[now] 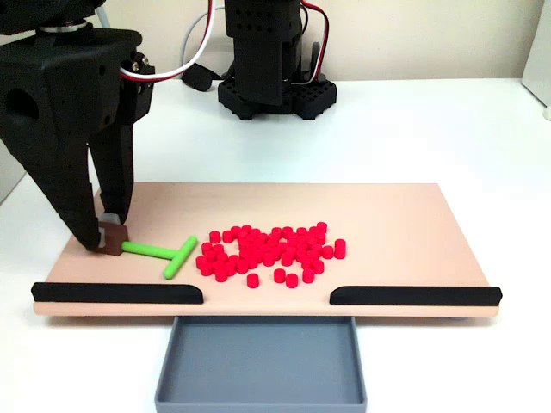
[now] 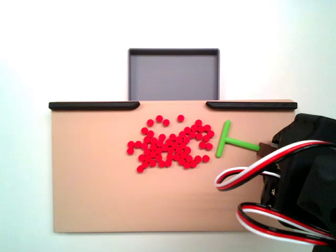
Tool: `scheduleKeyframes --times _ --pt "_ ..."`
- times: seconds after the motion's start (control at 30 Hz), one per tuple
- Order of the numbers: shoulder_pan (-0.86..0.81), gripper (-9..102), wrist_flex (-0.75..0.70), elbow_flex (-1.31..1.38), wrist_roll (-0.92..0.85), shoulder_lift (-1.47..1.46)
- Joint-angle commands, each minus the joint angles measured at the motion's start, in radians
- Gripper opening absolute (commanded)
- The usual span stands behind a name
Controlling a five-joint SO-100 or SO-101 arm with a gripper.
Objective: Push granules from right to the grey container
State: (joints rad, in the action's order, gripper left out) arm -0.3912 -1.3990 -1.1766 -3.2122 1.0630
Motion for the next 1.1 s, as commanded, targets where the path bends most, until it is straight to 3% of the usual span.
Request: scheduleKeyframes --times 0.0,1.07 --pt "0.011 0 0.005 0.018 -0.575 -0.002" --pt "0.035 0 0.005 0.018 -0.456 0.003"
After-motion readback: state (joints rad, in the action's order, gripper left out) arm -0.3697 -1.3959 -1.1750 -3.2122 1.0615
